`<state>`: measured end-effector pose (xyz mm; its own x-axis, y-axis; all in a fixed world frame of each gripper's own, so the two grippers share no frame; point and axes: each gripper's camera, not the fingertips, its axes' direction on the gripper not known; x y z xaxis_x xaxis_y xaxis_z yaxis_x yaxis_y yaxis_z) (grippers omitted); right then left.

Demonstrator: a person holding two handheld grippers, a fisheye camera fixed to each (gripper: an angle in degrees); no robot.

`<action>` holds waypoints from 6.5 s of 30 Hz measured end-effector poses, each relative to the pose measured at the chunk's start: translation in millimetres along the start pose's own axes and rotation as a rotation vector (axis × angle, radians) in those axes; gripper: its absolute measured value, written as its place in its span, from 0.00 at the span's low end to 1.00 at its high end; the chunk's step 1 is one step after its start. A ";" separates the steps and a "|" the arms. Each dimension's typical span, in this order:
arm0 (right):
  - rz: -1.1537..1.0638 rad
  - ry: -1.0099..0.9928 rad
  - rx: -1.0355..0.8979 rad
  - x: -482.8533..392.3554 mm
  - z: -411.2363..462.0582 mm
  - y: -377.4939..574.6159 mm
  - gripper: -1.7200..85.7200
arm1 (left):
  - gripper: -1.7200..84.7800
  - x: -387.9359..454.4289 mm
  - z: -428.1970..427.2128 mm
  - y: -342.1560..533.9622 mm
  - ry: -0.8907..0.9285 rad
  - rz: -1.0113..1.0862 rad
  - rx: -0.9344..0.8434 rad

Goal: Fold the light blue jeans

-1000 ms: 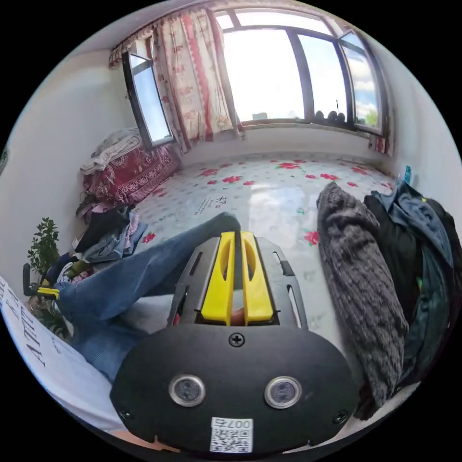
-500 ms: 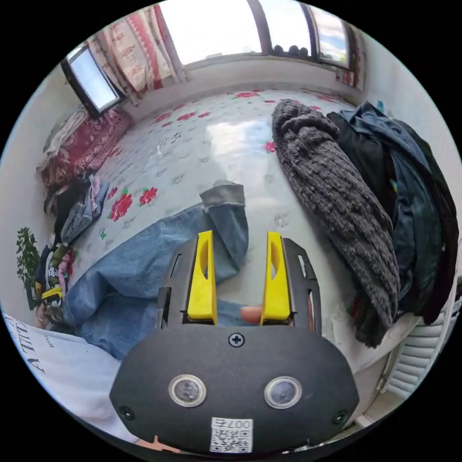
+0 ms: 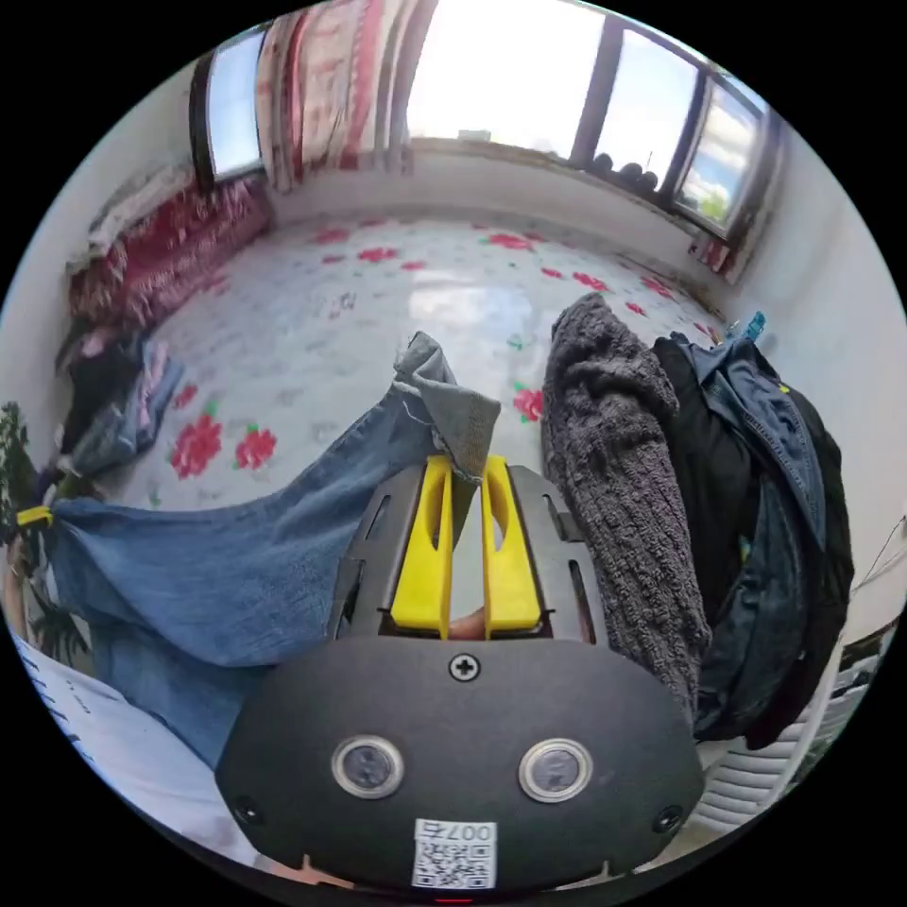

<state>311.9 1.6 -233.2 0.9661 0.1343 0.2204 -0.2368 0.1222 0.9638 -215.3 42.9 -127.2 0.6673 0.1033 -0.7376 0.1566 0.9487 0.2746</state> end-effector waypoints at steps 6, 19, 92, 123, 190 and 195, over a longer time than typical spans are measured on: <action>0.348 -0.024 -0.155 61.6 59.8 2.4 0.14 | 0.09 -24.9 104.1 -64.0 -0.176 -0.202 -0.121; 0.534 -0.086 -0.272 71.2 -42.4 265.1 0.15 | 0.11 57.1 61.0 129.2 -0.006 -0.369 -0.099; 0.195 -0.067 -0.180 -68.6 177.0 47.2 0.04 | 0.02 124.8 101.1 -17.3 -0.228 0.112 0.094; 0.795 -0.479 0.129 158.0 128.6 201.0 0.11 | 0.02 25.9 85.2 56.2 -0.025 -0.524 0.245; -0.812 -0.434 -0.494 -423.8 109.1 195.2 0.11 | 0.08 -102.8 235.8 210.9 0.870 -1.053 0.341; -0.653 -0.355 -0.285 -363.5 53.1 181.5 0.13 | 0.08 -96.5 221.6 199.4 0.822 -0.966 0.312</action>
<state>-76.8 -77.2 -130.4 0.8819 -0.3673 -0.2954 0.4184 0.3214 0.8495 -87.2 155.9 135.3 -0.4287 -0.3197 -0.8450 0.5553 0.6446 -0.5256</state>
